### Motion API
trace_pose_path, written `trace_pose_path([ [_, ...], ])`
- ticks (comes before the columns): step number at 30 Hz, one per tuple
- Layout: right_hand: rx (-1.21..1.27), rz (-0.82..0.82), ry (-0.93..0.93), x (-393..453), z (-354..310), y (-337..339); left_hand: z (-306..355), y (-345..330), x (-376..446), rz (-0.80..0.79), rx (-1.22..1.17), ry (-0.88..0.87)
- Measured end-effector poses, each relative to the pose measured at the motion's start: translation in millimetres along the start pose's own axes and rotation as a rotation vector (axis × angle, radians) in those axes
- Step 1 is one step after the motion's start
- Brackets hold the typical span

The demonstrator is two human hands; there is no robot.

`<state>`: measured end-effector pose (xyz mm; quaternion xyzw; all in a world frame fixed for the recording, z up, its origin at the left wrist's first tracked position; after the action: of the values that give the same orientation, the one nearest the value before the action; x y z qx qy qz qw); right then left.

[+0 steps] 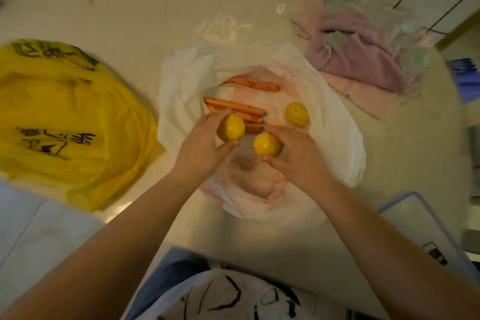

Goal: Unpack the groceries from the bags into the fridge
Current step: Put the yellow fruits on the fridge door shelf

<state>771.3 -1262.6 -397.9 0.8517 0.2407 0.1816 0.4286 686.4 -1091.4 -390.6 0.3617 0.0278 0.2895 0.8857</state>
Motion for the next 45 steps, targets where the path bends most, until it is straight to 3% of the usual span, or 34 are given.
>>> trace_pose_path([
  [4, 0.204, 0.089, 0.082, 22.2, -66.1, 12.1, 0.3, 67.7, -1.2, 0.152, -0.009, 0.004],
  [12, 0.297, 0.002, 0.361, 25.5, -236.5, -8.3, -45.8, 217.2, -52.0, 0.480, -0.042, 0.068],
  [26, 0.507, -0.017, 0.799, -81.0, -584.1, -134.1, -174.2, 536.8, -237.7, 0.922, 0.050, 0.170],
  [36, 0.567, -0.152, 0.961, -108.2, -733.4, -232.1, -276.0, 652.3, -295.5, 1.085, -0.005, 0.301],
  [45, 0.630, -0.168, 0.941, -34.4, -871.3, -344.3, -397.5, 773.5, -234.8, 1.096, -0.043, 0.302],
])
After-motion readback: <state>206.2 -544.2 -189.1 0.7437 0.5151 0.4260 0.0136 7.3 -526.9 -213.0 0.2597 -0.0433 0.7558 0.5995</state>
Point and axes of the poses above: each hand's wrist, its own x-axis towards the middle knuckle, its own y-axis out of the back of the hand, z = x × y, the point moved 5 cm from there along x, towards the middle knuckle, and after that the axes turned 15 degrees about z, right-handed, at the moved point
